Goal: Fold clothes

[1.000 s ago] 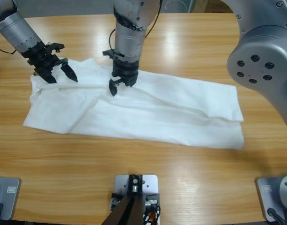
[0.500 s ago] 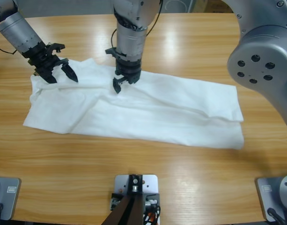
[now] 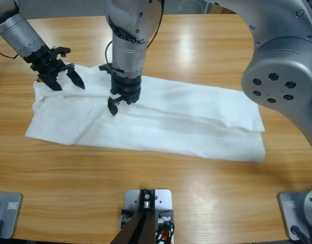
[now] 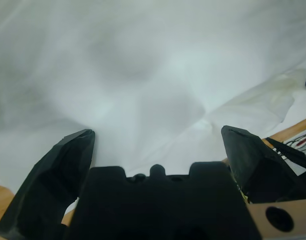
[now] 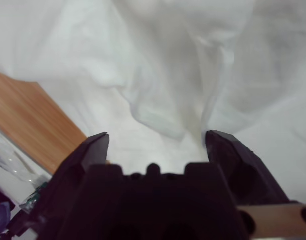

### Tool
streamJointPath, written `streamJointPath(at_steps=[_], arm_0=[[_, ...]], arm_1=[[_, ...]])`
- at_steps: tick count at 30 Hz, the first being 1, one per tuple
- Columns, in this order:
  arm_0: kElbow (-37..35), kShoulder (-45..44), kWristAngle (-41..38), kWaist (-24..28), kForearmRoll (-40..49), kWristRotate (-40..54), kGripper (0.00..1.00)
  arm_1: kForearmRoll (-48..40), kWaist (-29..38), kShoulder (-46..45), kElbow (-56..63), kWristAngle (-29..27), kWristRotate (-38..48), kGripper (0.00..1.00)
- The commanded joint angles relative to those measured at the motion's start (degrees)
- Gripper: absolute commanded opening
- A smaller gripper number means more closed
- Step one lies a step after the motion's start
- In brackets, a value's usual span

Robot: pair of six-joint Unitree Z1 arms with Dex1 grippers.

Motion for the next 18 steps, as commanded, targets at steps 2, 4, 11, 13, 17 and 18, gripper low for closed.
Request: streamJointPath(at_steps=[2,4,11,13,17,18], arm_0=[[1.2,3.0,0.9,-0.5,-0.7,-0.6,0.996],[1.2,3.0,0.9,-0.5,-0.7,-0.6,0.996],[1.2,3.0,0.9,-0.5,-0.7,-0.6,0.996],[1.1,3.1,0.9,-0.4,-0.7,-0.6,0.996],[1.2,3.0,0.9,-0.4,-0.7,-0.6,0.996],[1.2,3.0,0.9,-0.4,-0.7,-0.6,0.996]], arm_1=[[5.9,2.3,1.6,-18.2,0.6,0.8,0.78],[6.0,2.5,1.7,-18.2,0.0,0.8,0.775],[6.0,2.5,-0.5,-17.6,-8.6,2.3,0.777],[6.0,2.5,-1.9,-17.5,-10.9,2.3,0.779],[6.0,3.5,-2.5,-17.7,-13.5,-1.7,0.78],[6.0,4.4,-2.7,-17.9,-14.4,-4.2,0.785]])
